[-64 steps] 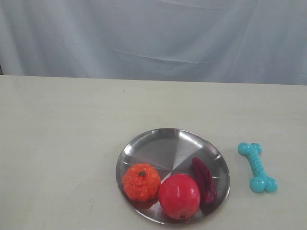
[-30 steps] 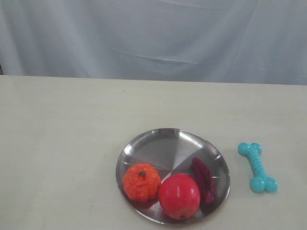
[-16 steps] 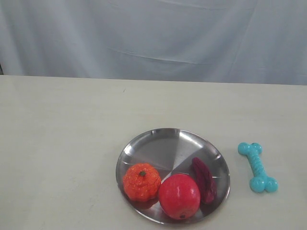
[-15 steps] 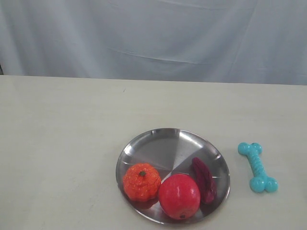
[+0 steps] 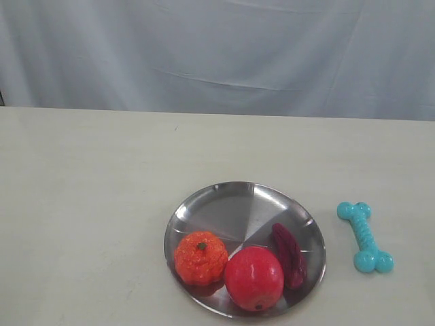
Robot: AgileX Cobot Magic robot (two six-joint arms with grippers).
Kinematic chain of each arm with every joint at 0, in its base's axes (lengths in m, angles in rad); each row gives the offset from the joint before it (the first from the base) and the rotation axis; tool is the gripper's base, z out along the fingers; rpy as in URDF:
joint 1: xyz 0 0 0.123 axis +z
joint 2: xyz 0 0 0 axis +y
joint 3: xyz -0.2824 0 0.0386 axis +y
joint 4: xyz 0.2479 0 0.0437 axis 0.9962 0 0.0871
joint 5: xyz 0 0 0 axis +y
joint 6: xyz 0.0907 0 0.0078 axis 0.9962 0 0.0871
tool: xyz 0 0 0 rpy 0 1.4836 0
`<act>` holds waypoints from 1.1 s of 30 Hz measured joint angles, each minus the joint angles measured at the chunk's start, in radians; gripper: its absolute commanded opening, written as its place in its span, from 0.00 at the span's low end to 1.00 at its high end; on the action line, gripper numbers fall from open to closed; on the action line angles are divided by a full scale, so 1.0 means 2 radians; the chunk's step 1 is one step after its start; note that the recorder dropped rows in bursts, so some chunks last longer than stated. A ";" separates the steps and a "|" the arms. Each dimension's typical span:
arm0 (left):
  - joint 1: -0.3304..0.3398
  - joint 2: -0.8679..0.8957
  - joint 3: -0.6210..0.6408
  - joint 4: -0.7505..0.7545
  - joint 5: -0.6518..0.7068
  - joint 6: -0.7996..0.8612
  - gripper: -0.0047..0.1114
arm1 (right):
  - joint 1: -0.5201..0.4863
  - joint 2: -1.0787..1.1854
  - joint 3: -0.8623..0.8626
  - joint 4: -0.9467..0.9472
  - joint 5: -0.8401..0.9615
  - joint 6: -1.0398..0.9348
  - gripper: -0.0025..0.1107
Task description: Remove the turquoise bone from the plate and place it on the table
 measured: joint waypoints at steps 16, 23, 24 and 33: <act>0.000 0.000 0.000 0.000 0.000 0.000 0.04 | 0.000 0.000 0.001 0.000 0.072 0.013 0.02; 0.000 0.000 0.000 0.000 0.000 0.000 0.04 | 0.000 0.000 0.001 0.000 0.072 0.013 0.02; 0.000 0.000 0.000 0.000 0.000 0.000 0.04 | 0.000 0.000 0.001 0.000 0.072 0.013 0.02; 0.000 0.000 0.000 0.000 0.000 0.000 0.04 | 0.000 0.000 0.001 0.000 0.072 0.013 0.02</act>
